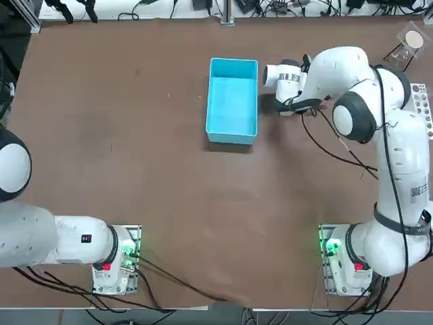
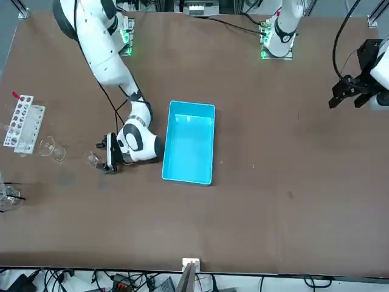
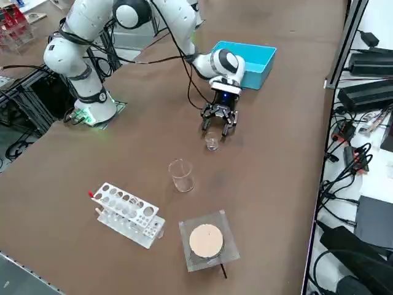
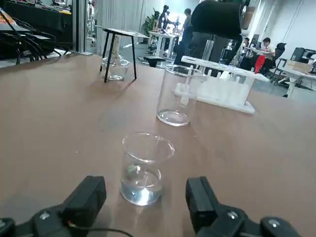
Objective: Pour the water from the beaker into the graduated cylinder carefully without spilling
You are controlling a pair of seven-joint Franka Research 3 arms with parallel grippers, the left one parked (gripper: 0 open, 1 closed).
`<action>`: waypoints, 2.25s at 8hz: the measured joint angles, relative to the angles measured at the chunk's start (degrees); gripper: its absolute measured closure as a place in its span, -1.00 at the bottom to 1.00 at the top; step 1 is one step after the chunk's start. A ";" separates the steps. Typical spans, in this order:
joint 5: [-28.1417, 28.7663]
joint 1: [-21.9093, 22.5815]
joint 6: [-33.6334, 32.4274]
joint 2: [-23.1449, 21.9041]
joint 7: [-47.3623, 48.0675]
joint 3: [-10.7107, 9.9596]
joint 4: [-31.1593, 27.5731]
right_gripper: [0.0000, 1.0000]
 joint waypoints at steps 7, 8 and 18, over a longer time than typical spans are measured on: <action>-0.66 -3.17 1.32 0.75 0.31 -0.71 0.16 -0.92; -0.66 -3.13 1.36 0.75 1.29 -0.68 0.19 -0.66; 1.56 -6.59 -3.51 -9.62 1.76 -0.83 2.02 -0.22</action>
